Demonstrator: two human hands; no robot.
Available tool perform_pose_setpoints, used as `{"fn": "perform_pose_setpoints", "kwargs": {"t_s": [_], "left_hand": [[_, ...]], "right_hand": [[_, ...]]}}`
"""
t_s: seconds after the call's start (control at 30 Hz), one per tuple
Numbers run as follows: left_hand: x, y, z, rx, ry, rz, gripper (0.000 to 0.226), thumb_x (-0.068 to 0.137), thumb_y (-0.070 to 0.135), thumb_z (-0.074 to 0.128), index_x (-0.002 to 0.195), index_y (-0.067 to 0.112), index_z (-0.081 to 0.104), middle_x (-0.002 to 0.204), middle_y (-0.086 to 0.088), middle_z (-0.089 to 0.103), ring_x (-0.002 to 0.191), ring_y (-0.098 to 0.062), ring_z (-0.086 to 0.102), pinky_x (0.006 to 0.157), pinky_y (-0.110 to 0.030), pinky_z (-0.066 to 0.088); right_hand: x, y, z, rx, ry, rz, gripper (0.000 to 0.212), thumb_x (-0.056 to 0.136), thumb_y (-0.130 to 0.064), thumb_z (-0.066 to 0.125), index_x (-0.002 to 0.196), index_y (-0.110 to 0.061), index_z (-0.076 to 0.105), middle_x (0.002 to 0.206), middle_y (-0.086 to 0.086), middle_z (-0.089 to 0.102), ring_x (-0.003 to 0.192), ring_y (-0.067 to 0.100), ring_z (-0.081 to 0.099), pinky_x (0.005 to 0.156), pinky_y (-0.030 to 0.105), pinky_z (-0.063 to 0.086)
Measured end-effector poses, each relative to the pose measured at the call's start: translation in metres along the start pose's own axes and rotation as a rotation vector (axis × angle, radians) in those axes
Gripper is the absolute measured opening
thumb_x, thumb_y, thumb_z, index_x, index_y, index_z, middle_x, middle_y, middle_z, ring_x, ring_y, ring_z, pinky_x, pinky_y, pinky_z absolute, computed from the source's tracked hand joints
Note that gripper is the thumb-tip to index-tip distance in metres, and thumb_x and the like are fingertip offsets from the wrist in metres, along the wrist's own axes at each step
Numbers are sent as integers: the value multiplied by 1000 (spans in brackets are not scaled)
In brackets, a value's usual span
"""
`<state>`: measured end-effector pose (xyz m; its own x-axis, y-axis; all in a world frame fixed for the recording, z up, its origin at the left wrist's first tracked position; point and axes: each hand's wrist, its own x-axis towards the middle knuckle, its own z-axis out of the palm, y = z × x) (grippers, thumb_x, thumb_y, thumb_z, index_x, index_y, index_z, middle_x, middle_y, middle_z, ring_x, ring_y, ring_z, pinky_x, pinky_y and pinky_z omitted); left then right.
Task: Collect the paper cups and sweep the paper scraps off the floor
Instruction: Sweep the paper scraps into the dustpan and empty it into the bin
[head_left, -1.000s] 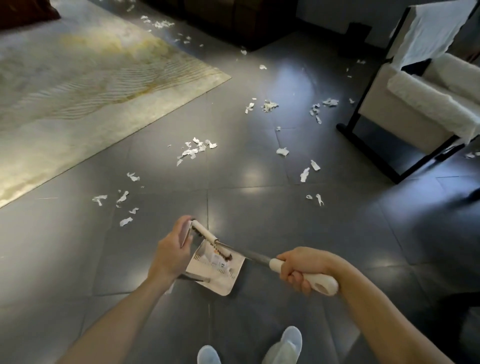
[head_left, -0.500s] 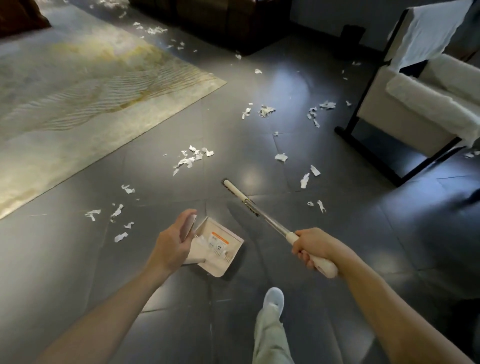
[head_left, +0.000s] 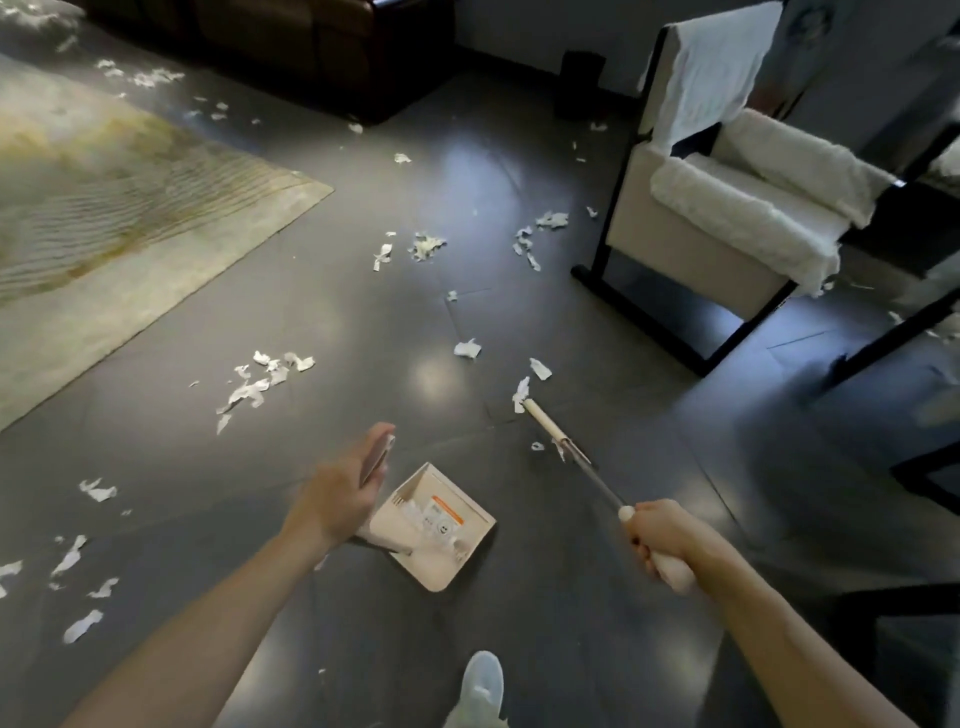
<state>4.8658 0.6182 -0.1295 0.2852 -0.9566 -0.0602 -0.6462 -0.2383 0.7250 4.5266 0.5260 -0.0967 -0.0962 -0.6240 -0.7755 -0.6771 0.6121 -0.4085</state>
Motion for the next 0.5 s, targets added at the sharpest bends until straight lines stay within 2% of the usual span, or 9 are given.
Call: {"fn": "perform_pose_setpoints", "kwargs": {"t_s": [0.1, 0.17, 0.23, 0.3, 0.37, 0.43, 0.5], "left_hand": [[36, 18, 16, -4, -62, 7, 45, 94, 12, 55, 136, 23, 46, 128, -3, 62, 114, -29, 60, 89, -38, 49], [57, 26, 28, 28, -62, 17, 45, 94, 12, 54, 137, 22, 45, 130, -5, 60, 112, -31, 60, 86, -33, 46], [79, 33, 38, 86, -68, 32, 46, 95, 12, 52, 140, 19, 42, 131, -9, 57, 110, -33, 59, 85, -34, 41], [101, 42, 47, 105, -101, 49, 48, 95, 10, 50, 142, 16, 39, 129, -14, 57, 110, -35, 57, 86, -35, 40], [119, 50, 54, 105, -120, 45, 48, 96, 12, 49, 142, 18, 38, 121, -18, 60, 105, -38, 58, 78, -34, 40], [134, 56, 60, 106, -123, 41, 47, 96, 14, 49, 142, 21, 37, 113, -18, 63, 96, -38, 60, 71, -30, 37], [144, 57, 62, 104, -124, 55, 47, 96, 15, 49, 141, 22, 38, 112, -18, 64, 95, -38, 61, 71, -32, 39]], "right_hand": [[20, -4, -20, 7, -10, 39, 18, 88, -1, 41, 75, -5, 53, 40, 3, 47, 35, 13, 41, 40, 20, 36], [31, -10, -22, 13, -50, 80, 17, 87, 2, 40, 77, -3, 52, 40, 3, 46, 35, 13, 42, 40, 19, 37], [37, -21, -18, -35, -119, 102, 16, 86, 2, 40, 77, -3, 52, 45, 5, 49, 38, 14, 44, 43, 21, 39], [35, -33, -5, -161, -212, 96, 17, 85, -1, 41, 77, -4, 55, 61, 10, 55, 53, 20, 51, 54, 28, 43], [26, -46, 10, -309, -311, 71, 15, 83, -3, 44, 77, -6, 58, 70, 11, 58, 63, 23, 54, 61, 33, 44], [17, -63, 17, -352, -383, 59, 13, 81, -1, 45, 76, -7, 57, 64, 8, 56, 55, 19, 53, 53, 30, 44], [12, -81, 10, -193, -430, 100, 13, 82, 2, 43, 77, -6, 52, 54, 6, 49, 40, 13, 47, 41, 21, 40]]}}
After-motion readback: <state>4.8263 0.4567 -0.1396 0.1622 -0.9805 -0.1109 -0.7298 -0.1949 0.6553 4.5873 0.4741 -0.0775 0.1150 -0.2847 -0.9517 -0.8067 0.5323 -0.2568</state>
